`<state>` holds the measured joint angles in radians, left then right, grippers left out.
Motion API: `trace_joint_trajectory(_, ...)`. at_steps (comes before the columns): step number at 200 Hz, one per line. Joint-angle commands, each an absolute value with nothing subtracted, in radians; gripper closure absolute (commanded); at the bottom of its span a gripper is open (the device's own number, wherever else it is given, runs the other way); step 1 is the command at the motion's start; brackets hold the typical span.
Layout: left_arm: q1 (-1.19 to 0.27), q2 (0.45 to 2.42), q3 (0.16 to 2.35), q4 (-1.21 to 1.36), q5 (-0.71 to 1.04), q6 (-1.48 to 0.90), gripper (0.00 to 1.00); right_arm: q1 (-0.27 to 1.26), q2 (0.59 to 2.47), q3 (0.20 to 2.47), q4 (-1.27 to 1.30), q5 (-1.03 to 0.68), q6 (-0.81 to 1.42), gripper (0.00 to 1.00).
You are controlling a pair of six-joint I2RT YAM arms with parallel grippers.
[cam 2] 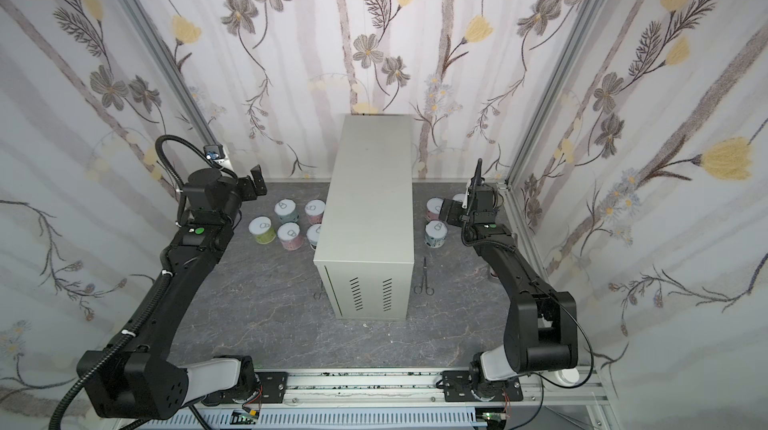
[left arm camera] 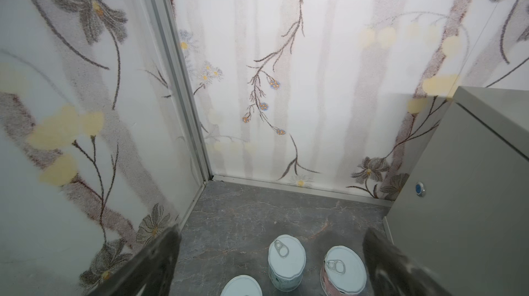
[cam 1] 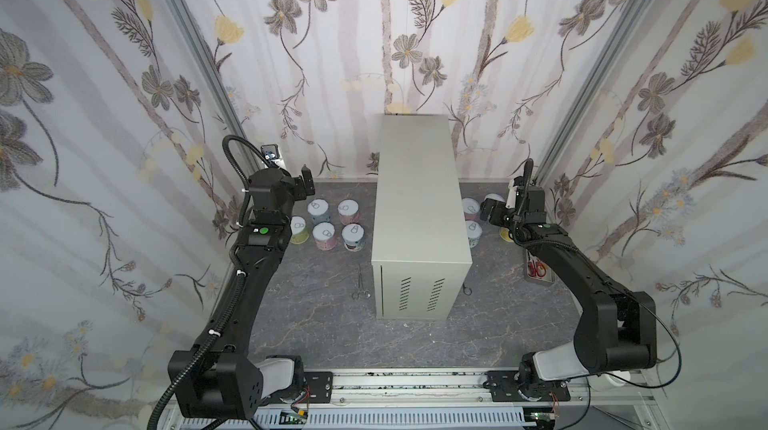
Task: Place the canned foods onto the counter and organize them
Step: 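Grasp the nearest light-blue can with the right gripper while the left arm rises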
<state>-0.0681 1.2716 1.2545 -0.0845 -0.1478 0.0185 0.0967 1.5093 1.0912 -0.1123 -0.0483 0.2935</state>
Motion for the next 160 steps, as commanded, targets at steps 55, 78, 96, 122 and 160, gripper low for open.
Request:
trace_joint_trajectory(55, -0.066, 1.216, 1.301, -0.334, 0.088, -0.039, 0.0, 0.121, 1.776, 1.215, -0.181, -0.086, 0.265, 0.0)
trace_joint_trajectory(78, -0.068, 1.227, 1.309, -0.376, 0.095, -0.028, 0.0, 0.129, 1.834, 1.237, -0.161, -0.099, 0.252, 0.0)
trace_joint_trajectory(96, -0.069, 1.237, 1.327, -0.41, 0.084, -0.017, 0.0, 0.135, 1.866, 1.26, -0.155, -0.112, 0.25, 0.0)
trace_joint_trajectory(122, -0.068, 1.238, 1.321, -0.413, 0.068, -0.013, 0.0, 0.145, 1.912, 1.293, -0.172, -0.102, 0.249, 0.0)
trace_joint_trajectory(160, -0.068, 1.243, 1.313, -0.407, 0.071, -0.02, 0.0, 0.182, 1.956, 1.312, -0.193, -0.035, 0.204, 0.0)
